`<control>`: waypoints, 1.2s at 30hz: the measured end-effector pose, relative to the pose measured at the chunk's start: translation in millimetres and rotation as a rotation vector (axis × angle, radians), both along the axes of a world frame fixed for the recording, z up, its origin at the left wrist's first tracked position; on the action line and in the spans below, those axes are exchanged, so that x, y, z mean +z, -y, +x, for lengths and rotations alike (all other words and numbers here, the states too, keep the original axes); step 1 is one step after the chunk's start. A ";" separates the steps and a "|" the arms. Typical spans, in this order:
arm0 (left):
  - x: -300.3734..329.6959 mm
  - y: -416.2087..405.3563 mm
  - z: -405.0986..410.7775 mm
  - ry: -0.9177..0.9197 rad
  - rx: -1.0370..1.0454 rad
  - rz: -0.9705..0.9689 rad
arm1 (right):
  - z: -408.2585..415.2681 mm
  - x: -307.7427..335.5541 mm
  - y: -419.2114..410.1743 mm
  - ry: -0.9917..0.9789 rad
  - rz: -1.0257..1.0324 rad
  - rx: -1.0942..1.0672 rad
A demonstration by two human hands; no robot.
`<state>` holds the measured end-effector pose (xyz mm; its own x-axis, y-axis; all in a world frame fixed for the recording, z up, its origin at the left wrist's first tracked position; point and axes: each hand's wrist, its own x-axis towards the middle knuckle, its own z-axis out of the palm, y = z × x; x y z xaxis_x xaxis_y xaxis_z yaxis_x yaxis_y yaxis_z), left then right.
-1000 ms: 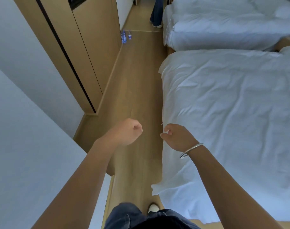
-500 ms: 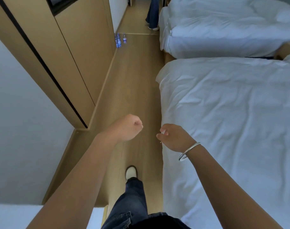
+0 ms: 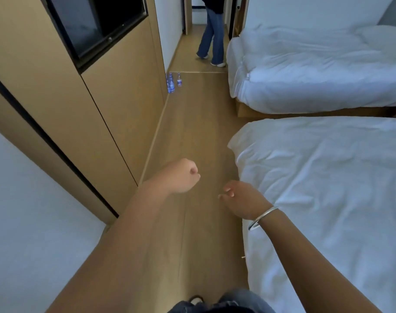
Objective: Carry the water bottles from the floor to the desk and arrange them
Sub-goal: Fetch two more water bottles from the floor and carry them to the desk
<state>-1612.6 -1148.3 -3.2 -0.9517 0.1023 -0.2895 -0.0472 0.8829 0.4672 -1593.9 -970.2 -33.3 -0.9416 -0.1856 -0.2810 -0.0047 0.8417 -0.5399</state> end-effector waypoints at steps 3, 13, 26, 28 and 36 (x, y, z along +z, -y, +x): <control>-2.4 10.9 -41.1 -0.012 0.016 -0.001 | -44.9 -2.6 8.3 -0.036 -0.002 0.015; -22.6 1.8 -206.1 0.016 0.041 -0.015 | -222.9 -31.8 -3.0 -0.039 -0.033 0.060; -20.7 -50.3 -428.1 0.006 0.060 -0.056 | -452.3 -8.8 -57.5 0.004 0.004 0.101; -23.0 -50.9 -450.4 0.006 0.064 -0.058 | -476.0 -11.8 -57.4 0.018 0.000 0.122; -44.0 -39.0 -533.5 0.072 0.087 -0.032 | -560.7 -29.5 -46.8 0.082 -0.004 0.144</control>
<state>-2146.1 -1109.3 -47.3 -0.9333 0.0100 -0.3590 -0.1563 0.8887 0.4311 -2154.7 -923.4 -62.8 -0.8790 -0.3183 -0.3550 -0.0808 0.8333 -0.5469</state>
